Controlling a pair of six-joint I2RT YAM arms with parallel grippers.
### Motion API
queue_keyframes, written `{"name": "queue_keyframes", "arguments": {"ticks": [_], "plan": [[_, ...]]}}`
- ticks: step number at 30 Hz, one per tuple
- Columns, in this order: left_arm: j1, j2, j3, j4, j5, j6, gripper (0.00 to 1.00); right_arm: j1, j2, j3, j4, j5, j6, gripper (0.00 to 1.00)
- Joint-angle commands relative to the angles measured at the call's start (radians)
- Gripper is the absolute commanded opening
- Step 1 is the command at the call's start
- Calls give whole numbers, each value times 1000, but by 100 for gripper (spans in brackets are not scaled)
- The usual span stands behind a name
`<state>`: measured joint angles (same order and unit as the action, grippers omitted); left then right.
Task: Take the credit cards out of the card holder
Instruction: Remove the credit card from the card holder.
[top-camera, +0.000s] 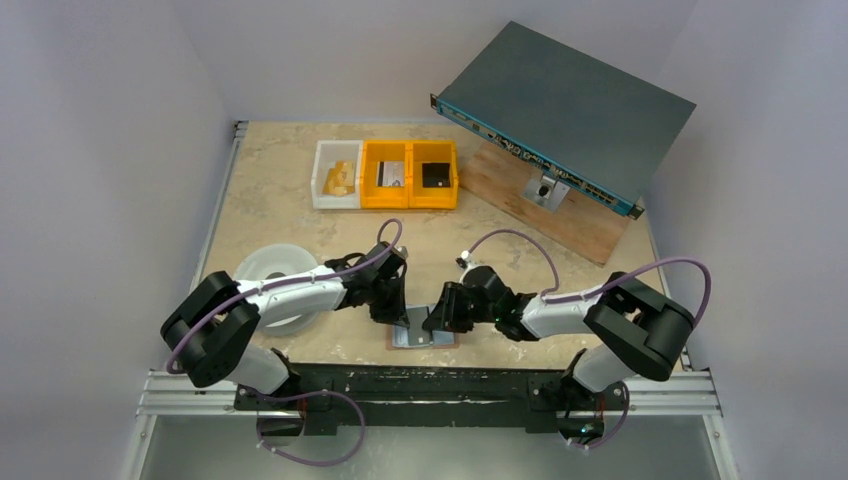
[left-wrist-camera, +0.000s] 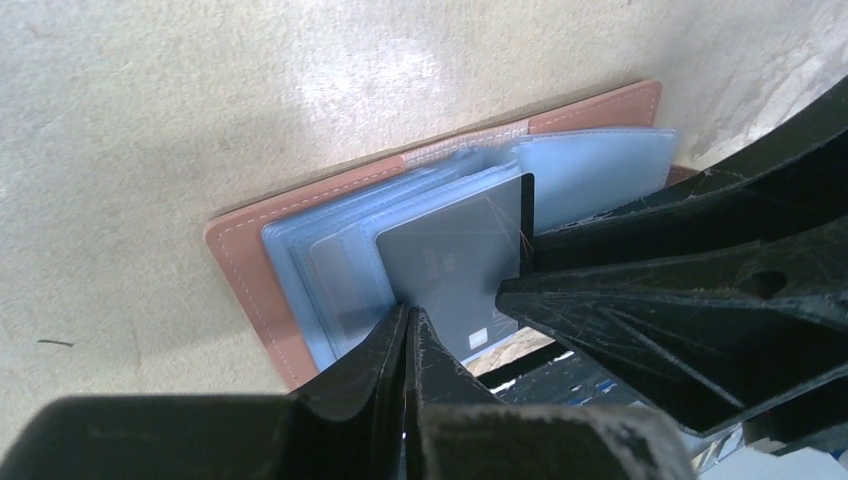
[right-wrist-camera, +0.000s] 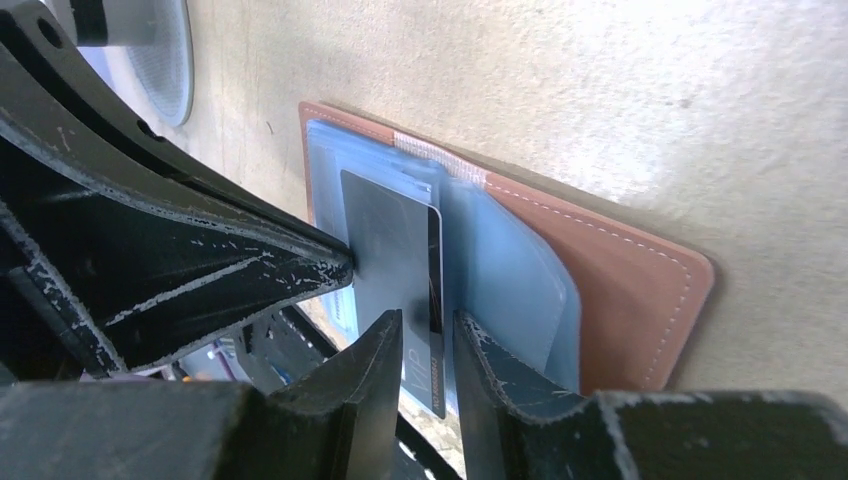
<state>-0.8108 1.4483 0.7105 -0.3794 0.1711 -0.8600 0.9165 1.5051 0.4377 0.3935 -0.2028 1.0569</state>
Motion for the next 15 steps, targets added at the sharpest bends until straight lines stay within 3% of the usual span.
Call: {"name": "queue_keyframes", "arguments": {"ticks": [1, 15], "plan": [[-9, 44, -23, -10, -42, -13, 0, -40, -24, -64, 96, -63, -3, 27], [-10, 51, -22, -27, -56, -19, 0, -82, 5, -180, 394, -158, 105, 19]]}}
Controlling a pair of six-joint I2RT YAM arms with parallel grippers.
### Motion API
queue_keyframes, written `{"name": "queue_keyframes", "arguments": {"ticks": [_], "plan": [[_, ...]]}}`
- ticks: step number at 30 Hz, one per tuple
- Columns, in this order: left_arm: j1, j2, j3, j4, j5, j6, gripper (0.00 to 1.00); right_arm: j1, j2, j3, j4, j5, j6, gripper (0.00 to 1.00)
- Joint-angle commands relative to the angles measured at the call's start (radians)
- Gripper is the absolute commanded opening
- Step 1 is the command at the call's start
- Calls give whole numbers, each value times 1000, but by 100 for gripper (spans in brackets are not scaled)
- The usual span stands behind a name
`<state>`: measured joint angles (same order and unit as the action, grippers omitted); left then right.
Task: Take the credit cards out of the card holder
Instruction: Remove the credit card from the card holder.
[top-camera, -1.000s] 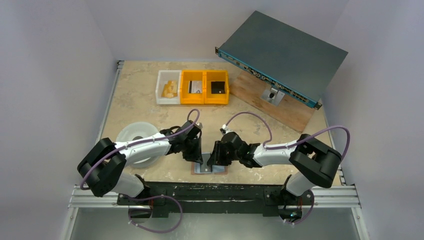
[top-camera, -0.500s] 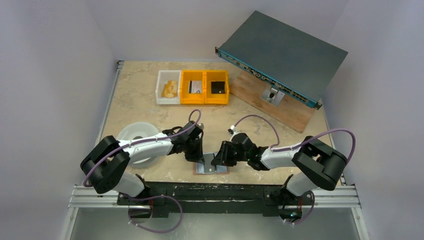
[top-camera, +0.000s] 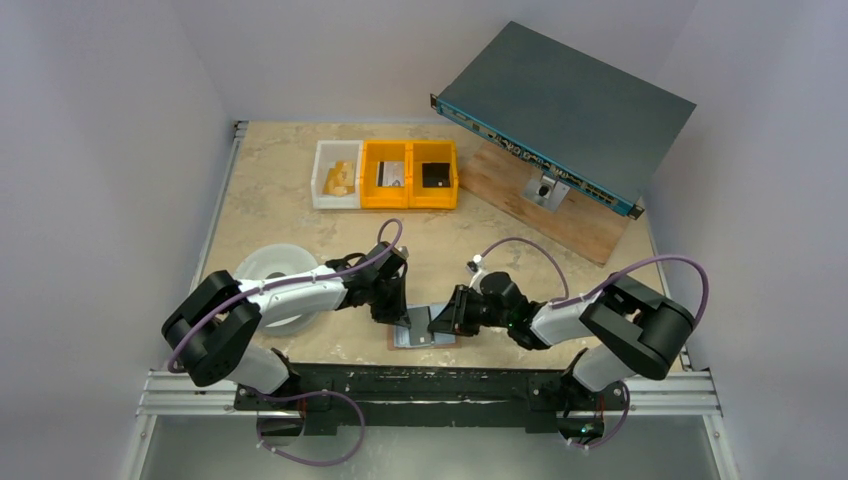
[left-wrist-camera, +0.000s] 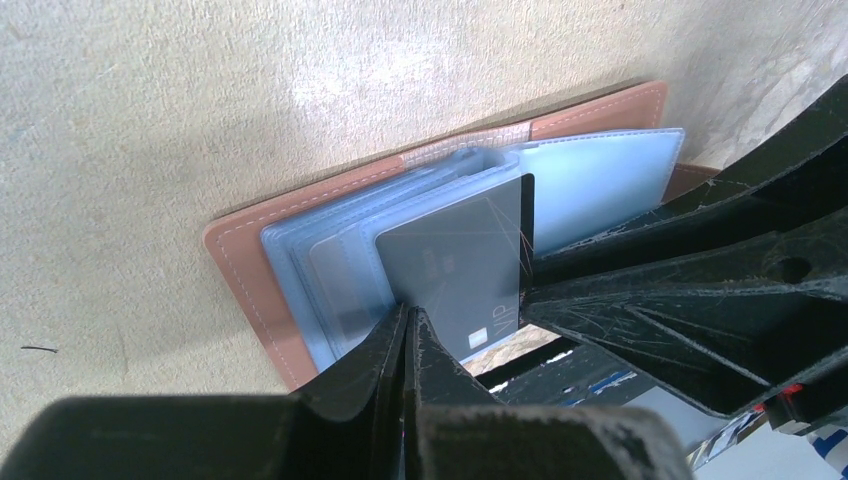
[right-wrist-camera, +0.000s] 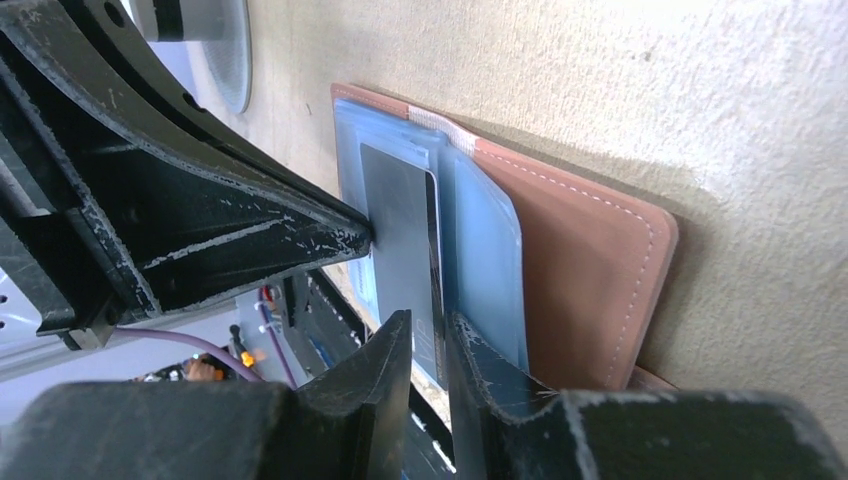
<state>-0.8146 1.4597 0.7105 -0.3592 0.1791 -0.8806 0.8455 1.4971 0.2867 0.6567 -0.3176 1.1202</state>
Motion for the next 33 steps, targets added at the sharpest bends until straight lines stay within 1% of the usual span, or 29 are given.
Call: {"name": "queue_keyframes", "arguments": {"ticks": [1, 11, 17, 23, 33], "plan": [[-6, 39, -21, -49, -64, 1, 0, -12, 16, -31, 143, -49, 46, 19], [-6, 41, -18, -44, -55, 4, 0, -15, 73, -25, 182, -63, 56, 16], [-5, 42, -19, -57, -68, 5, 0, -19, 83, -35, 191, -57, 67, 5], [4, 42, -26, -82, -92, 0, 0, -35, 37, -53, 132, -31, 53, 0], [17, 38, -30, -94, -101, 2, 0, -49, -7, -59, 64, -11, 30, 0]]}}
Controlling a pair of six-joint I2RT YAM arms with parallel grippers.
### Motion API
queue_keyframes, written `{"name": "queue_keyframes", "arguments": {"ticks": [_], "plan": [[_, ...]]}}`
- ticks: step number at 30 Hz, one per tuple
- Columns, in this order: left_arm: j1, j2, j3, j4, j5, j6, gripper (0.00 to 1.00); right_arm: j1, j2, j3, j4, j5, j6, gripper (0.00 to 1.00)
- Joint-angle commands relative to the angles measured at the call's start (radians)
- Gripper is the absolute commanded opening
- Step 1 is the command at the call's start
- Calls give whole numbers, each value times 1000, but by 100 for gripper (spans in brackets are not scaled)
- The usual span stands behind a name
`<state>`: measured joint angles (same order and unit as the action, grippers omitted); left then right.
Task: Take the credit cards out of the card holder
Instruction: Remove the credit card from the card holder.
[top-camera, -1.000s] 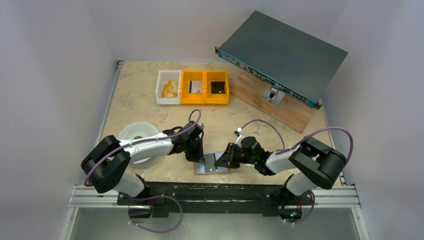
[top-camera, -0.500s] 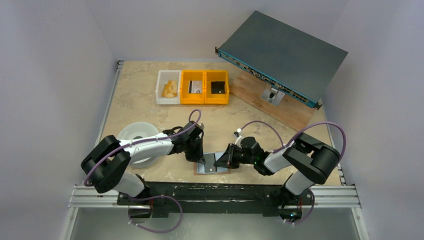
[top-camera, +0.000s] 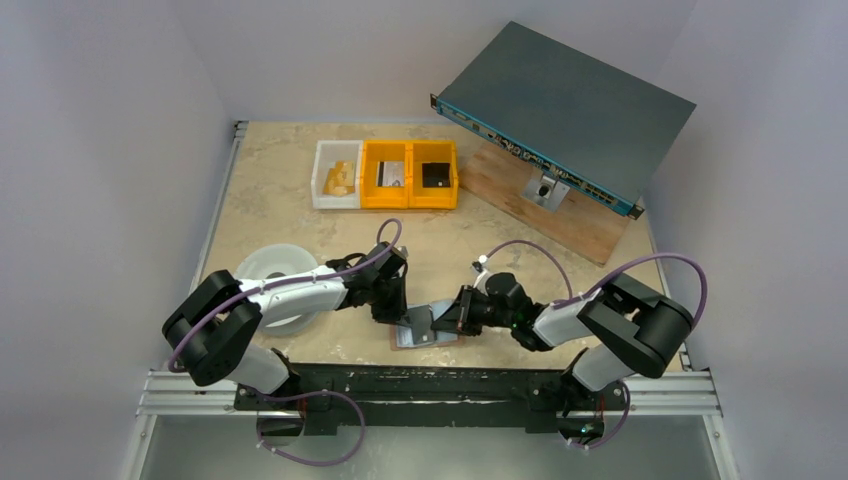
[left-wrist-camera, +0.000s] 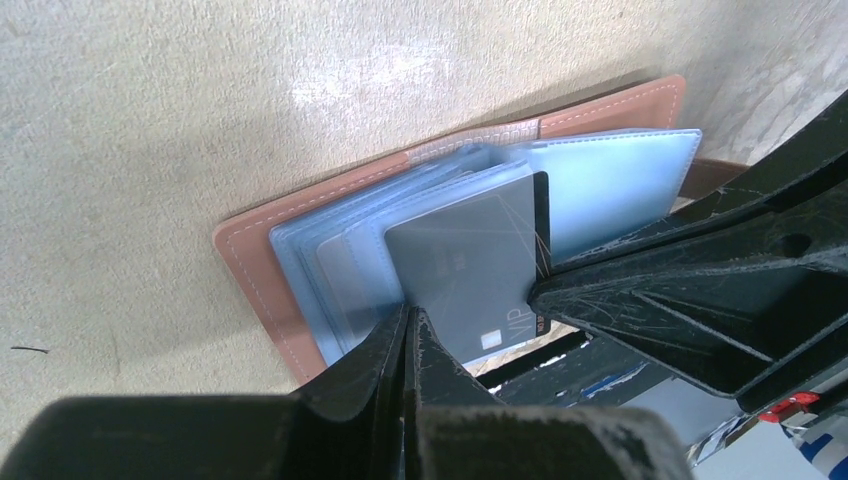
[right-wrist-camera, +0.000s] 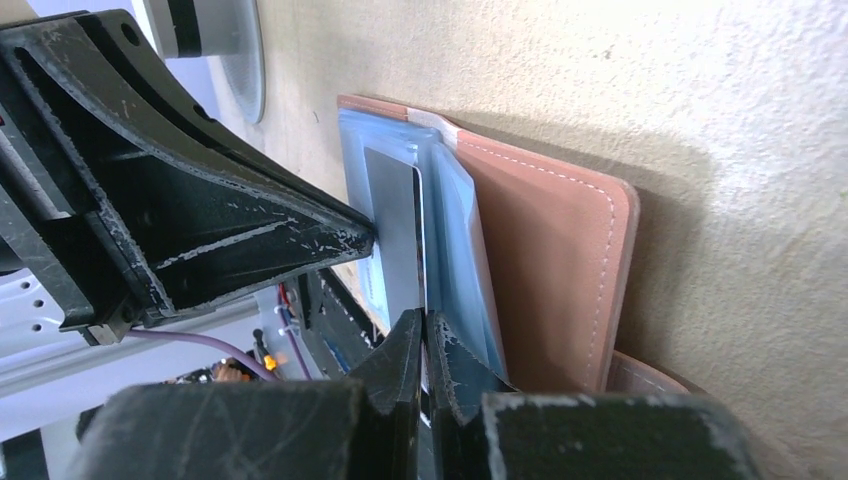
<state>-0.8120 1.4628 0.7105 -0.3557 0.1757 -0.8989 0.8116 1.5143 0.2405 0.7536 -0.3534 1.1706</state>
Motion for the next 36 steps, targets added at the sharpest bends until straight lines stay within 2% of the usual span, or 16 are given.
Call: {"name": "queue_keyframes", "arguments": {"ticks": [1, 6, 15, 22, 30, 34, 36], "plan": [[13, 35, -30, -98, -100, 21, 0, -15, -29, -13, -38, 26, -22, 0], [17, 35, -31, -100, -102, 24, 0, -23, -47, -17, -71, 35, -32, 0], [16, 40, -26, -95, -93, 29, 0, -24, -25, -10, -35, 0, -40, 15], [16, 46, -23, -89, -85, 29, 0, -25, 49, -5, 59, -40, -22, 16], [16, 54, -17, -90, -84, 31, 0, -25, 69, 4, 85, -53, -19, 9], [17, 64, -6, -106, -94, 35, 0, -25, 61, 6, 73, -53, -23, 0], [17, 68, -1, -120, -104, 37, 0, -24, 50, 2, 58, -46, -25, 0]]}}
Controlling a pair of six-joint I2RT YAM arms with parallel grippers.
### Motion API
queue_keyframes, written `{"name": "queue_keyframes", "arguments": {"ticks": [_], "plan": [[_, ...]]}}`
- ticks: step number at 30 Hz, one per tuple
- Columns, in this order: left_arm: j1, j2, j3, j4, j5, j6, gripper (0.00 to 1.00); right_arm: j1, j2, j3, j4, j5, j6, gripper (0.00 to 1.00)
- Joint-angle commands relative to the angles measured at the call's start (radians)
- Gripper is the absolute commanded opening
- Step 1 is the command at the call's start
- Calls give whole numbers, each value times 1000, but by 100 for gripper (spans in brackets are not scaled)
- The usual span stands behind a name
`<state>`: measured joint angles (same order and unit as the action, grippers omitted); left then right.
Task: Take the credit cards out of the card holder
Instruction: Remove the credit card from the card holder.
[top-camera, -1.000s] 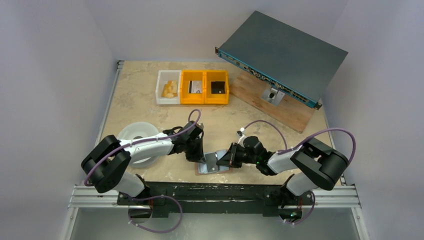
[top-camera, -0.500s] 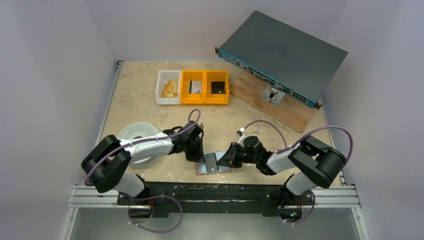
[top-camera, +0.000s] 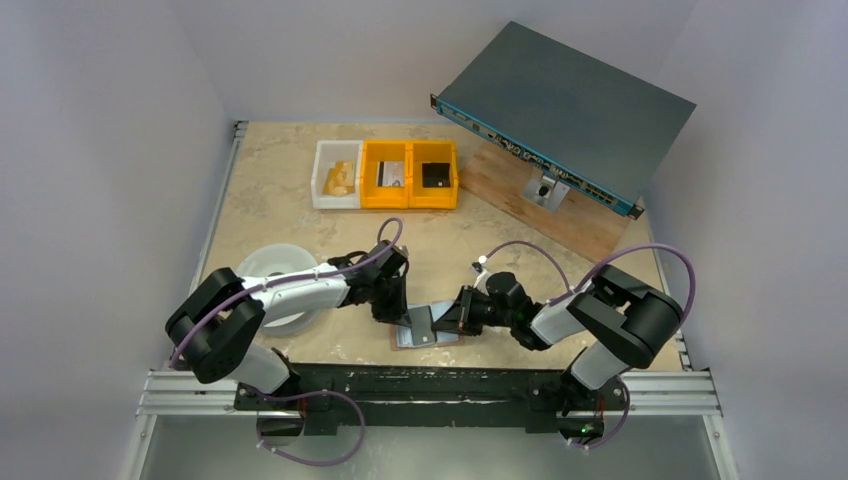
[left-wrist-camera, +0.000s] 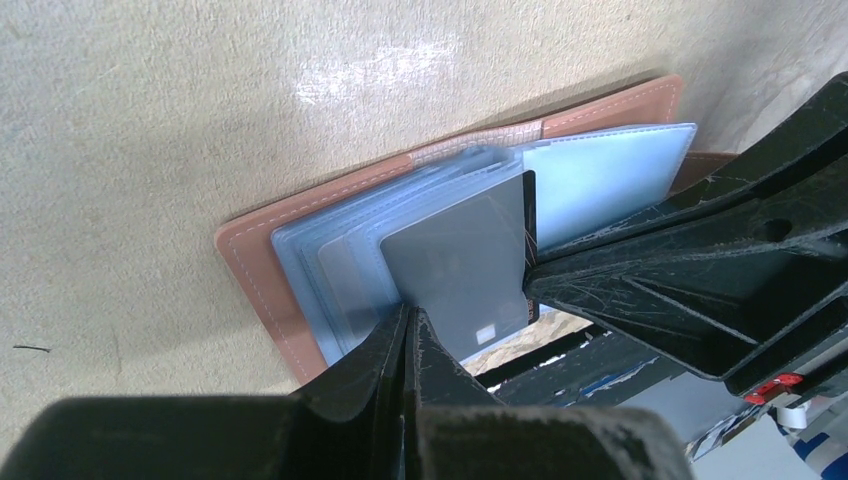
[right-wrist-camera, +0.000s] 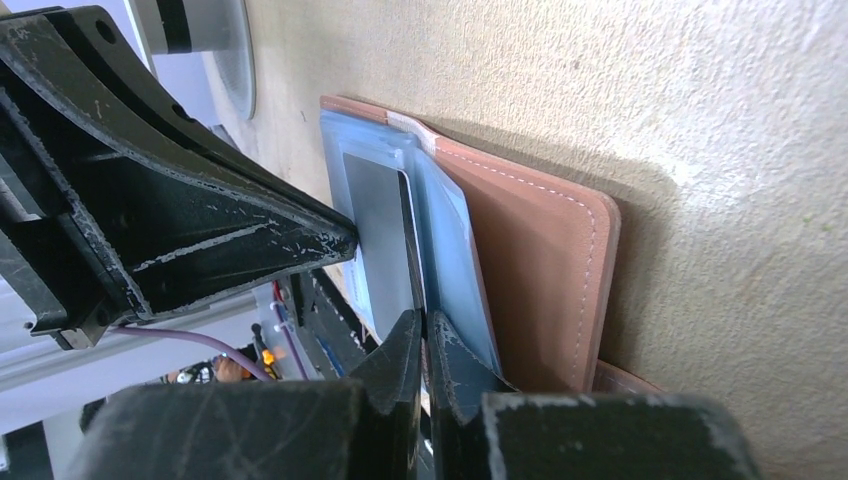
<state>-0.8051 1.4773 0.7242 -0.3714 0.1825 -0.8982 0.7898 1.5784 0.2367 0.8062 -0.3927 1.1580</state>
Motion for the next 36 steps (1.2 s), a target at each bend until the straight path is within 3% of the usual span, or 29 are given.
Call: {"name": "queue_keyframes", "arguments": {"ticks": [1, 16, 21, 25, 29, 36], "plan": [[10, 54, -13, -109, -115, 37, 0, -3, -24, 3, -8, 2, -14, 0], [27, 62, -17, -133, -127, 54, 0, -31, -205, -4, -246, 108, -86, 0], [27, 72, -12, -119, -110, 55, 0, -31, -147, 24, -192, 42, -112, 26], [27, 72, -11, -113, -105, 55, 0, -31, -113, 40, -170, 23, -117, 34], [27, 74, -9, -108, -98, 58, 0, -31, -84, 56, -150, 12, -117, 30], [27, 65, -11, -105, -92, 56, 0, -48, -101, 59, -192, 26, -127, 6]]}}
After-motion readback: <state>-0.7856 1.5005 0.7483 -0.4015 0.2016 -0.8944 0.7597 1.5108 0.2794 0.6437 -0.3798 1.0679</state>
